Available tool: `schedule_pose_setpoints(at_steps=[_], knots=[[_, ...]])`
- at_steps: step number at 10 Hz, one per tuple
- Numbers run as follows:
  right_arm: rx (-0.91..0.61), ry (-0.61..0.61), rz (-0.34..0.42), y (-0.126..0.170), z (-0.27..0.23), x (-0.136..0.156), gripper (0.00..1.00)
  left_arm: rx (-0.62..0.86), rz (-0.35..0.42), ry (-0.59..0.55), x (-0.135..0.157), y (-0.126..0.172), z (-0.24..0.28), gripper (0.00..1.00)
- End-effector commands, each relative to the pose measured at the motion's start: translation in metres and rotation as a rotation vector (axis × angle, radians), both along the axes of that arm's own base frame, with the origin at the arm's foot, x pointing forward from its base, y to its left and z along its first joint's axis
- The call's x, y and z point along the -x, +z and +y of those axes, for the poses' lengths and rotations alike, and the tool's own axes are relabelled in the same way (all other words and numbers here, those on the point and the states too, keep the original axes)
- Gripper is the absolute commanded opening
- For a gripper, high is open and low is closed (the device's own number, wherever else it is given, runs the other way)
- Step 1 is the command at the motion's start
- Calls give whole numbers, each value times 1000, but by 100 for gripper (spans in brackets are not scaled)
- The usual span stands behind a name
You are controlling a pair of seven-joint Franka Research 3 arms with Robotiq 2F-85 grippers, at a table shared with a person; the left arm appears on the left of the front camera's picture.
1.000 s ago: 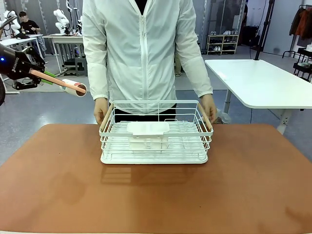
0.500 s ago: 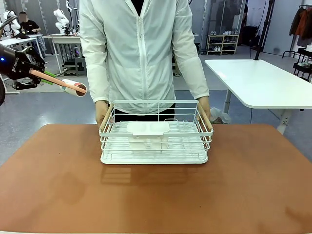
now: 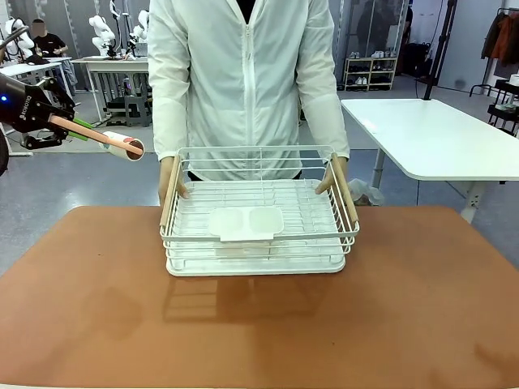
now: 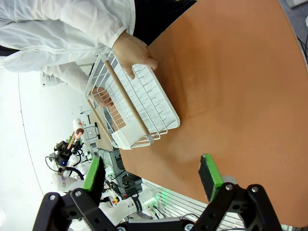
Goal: Clean the table.
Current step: Clean the table with the Lint Roller when the human lifts the Dish drying rack.
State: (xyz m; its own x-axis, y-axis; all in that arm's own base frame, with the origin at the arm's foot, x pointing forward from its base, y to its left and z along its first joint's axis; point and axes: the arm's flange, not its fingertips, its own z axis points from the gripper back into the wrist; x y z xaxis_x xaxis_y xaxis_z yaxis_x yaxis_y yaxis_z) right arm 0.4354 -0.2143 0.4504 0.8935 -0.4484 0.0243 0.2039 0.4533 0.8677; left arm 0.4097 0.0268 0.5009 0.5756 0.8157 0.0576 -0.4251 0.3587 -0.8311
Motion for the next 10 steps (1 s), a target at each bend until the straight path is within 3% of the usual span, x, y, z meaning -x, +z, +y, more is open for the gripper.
schedule_pose_setpoints(at_steps=[1,10], knots=[[6,-12,-7,1,3,2,100,-2,-3,3,0,1,1,1],[6,-12,-7,1,3,2,100,-2,-3,3,0,1,1,1]])
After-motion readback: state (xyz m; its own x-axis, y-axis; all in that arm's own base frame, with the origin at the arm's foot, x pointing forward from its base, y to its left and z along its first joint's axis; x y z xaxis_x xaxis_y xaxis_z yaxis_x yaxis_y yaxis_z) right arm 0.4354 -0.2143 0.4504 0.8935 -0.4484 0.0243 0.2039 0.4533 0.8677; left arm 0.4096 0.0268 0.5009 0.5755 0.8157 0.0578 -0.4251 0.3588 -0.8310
